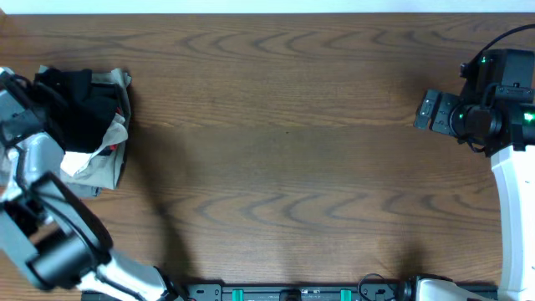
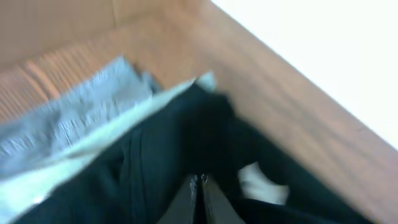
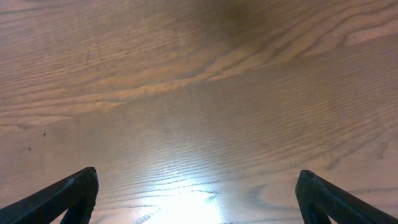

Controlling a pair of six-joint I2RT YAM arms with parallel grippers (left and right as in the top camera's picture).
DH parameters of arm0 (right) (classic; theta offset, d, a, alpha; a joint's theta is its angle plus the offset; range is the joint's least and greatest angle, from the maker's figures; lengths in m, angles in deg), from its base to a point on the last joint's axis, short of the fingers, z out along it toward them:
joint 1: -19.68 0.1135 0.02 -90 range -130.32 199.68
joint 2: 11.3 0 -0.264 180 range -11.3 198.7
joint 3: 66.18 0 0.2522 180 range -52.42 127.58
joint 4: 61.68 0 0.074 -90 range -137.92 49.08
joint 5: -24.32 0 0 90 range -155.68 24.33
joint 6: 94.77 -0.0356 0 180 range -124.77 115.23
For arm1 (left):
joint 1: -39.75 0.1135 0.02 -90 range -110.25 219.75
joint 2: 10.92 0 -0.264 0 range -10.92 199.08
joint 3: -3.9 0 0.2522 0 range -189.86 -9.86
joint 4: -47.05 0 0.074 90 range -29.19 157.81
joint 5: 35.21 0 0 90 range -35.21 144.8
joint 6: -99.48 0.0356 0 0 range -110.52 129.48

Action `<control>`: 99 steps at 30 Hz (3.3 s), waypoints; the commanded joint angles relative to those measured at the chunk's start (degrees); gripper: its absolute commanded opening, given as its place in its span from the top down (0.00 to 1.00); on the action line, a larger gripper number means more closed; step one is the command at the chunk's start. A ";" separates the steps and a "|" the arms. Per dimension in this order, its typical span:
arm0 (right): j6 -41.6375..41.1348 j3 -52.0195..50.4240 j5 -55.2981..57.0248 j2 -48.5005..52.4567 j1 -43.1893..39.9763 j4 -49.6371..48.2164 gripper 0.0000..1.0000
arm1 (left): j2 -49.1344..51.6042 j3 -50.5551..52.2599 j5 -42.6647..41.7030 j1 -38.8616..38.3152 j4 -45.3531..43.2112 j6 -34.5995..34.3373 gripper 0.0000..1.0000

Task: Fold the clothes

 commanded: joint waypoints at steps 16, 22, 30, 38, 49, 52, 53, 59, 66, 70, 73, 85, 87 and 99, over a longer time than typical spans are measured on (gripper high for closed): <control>-0.87 0.50 -0.48 0.02 -0.15 0.17 0.01 | -10.01 0.37 -0.13 -5.44 18.93 0.79 0.94; -0.90 0.50 -0.50 0.02 -0.15 -0.28 0.01 | 3.21 0.37 -0.11 -6.40 12.81 0.81 0.94; -0.83 0.50 -0.48 0.02 -0.15 -0.22 0.01 | 12.79 0.35 -0.11 -6.75 5.55 1.31 0.94; -0.85 0.50 -0.48 0.02 -0.15 -0.24 0.01 | 0.26 0.35 -0.09 -6.75 6.36 4.50 0.94; -0.85 0.50 -0.48 0.02 -0.15 -0.26 0.01 | -7.87 0.35 8.17 -6.14 4.52 6.73 0.90; -0.85 0.50 -0.46 0.02 -0.15 -0.26 0.01 | -4.24 0.35 8.79 -5.07 1.38 6.71 0.87; -0.83 0.50 -0.46 0.02 -0.15 -0.24 0.01 | -2.69 0.35 8.79 -4.61 0.09 6.69 0.86; -0.83 0.50 -0.46 0.02 -0.15 -0.13 0.01 | 6.23 0.35 8.92 -2.27 -3.67 6.67 0.76; -0.83 0.50 -0.46 0.02 -0.15 -0.26 0.01 | 12.83 0.35 8.90 -1.79 -3.02 6.69 0.40; -0.85 0.50 -0.44 0.02 -0.15 -0.26 0.01 | 8.57 0.35 8.90 -2.60 -3.50 6.67 0.32; -0.85 0.50 -0.46 0.02 -0.15 -0.31 0.01 | 2.75 0.35 8.90 -3.45 -2.56 6.64 0.29; -0.85 0.50 -0.46 0.02 -0.15 -0.44 0.01 | -12.00 0.37 8.90 -8.24 13.16 4.50 0.28; -0.83 0.50 -0.46 0.02 -0.15 -0.44 0.01 | -9.75 0.37 8.90 -8.28 14.32 4.24 0.28; -0.85 0.50 -0.46 0.02 -0.15 -1.81 0.01 | 12.44 0.37 6.38 -10.21 10.36 4.26 0.28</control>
